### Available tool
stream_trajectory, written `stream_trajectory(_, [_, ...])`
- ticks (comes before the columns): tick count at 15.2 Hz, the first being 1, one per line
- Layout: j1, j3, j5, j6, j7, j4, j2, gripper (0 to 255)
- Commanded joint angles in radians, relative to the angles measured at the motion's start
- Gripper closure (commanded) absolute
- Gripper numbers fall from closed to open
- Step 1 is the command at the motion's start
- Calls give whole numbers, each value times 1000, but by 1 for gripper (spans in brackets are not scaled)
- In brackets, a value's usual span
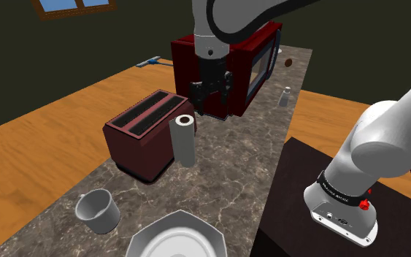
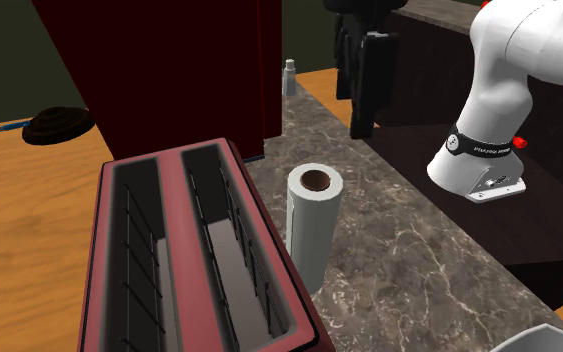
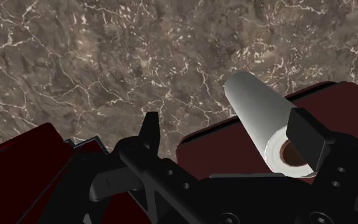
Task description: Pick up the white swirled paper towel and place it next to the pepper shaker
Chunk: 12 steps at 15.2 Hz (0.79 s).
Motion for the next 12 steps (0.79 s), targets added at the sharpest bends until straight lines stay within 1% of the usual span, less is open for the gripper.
stream_trajectory(1, [6, 24, 2, 37, 28, 34, 59, 0])
stream_trajectory(5, [20, 70, -15, 103, 93, 121, 191, 0])
stream_trajectory(6, [23, 75, -19, 110, 101, 132, 207, 0])
stream_trajectory(12, [27, 83, -26, 192, 108, 80, 238, 0])
